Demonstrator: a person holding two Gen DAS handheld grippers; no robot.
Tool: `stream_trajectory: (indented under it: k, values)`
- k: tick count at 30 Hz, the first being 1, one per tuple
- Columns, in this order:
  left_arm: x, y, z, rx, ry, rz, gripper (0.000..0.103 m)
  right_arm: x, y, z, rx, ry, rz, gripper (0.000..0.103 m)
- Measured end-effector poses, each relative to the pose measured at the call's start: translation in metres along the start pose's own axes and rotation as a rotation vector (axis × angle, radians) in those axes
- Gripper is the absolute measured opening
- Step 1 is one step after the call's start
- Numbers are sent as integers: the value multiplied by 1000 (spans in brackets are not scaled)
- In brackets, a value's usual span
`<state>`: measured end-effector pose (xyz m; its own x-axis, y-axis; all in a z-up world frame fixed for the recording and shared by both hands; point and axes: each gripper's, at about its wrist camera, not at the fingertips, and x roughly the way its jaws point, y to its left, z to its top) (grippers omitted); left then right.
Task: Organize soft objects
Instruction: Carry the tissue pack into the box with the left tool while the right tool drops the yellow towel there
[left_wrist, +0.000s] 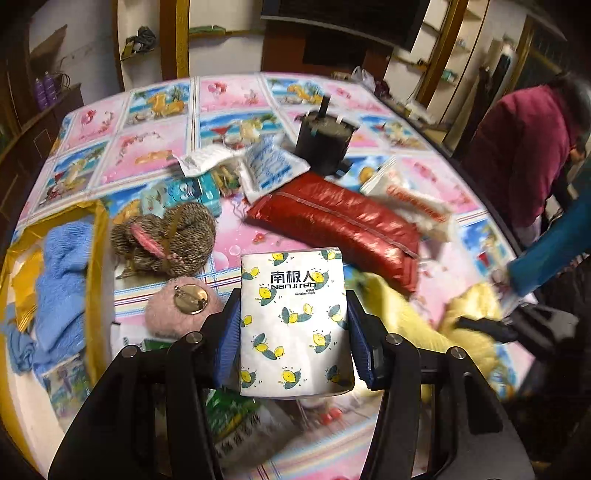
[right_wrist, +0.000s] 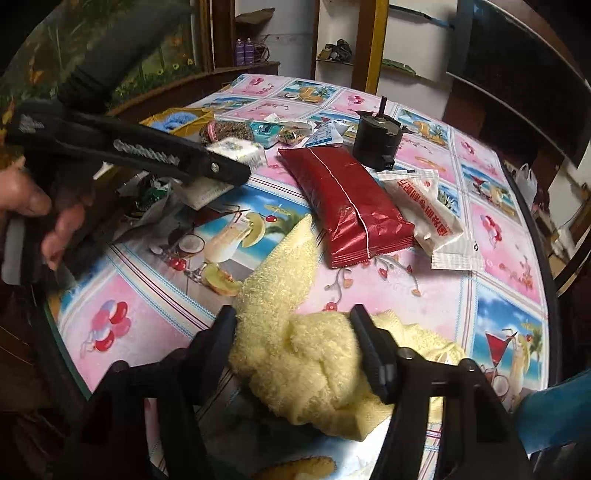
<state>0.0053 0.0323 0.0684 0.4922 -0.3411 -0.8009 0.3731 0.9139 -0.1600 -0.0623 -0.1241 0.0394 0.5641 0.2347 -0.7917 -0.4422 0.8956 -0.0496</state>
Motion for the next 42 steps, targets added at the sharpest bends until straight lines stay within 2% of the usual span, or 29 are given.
stream_trajectory:
  k: [2,6,9,13,18,21,24,27,30,32,35,38,42]
  values:
    - [-25,4,-4,-24,-46,-36,52,-3,-3,3,23,6,36,35]
    - [-75,35,-21,-105,-136,-53,52,-13,-5,10,72,-11,89,28]
    - [-105,73,-37,-183,-177,-7,52,-24,-1,21,110,-44,140,28]
    - [-130,128,-62,-294,-203,102,52,-45,13,50,132,-115,208,28]
    - [-129,176,-91,-393,-159,200,53,-58,48,99,123,-162,365,28]
    - [-111,193,-105,-416,-85,242,53,-52,80,127,112,-154,466,28]
    - [-102,207,-116,-469,-55,200,53,-37,114,150,99,-135,531,28]
    - [-109,215,-118,-514,-110,150,54,-16,141,172,113,-103,604,28]
    - [-124,217,-120,-531,-173,149,57,7,166,190,131,-77,631,28]
    - [-128,218,-122,-535,-183,132,63,28,181,197,149,-29,643,29]
    - [-130,219,-126,-544,-179,134,63,56,200,199,157,25,573,33]
    - [-142,220,-135,-569,-216,148,63,77,211,195,148,77,538,38]
    - [-161,215,-140,-589,-293,139,63,66,202,191,150,31,527,38]
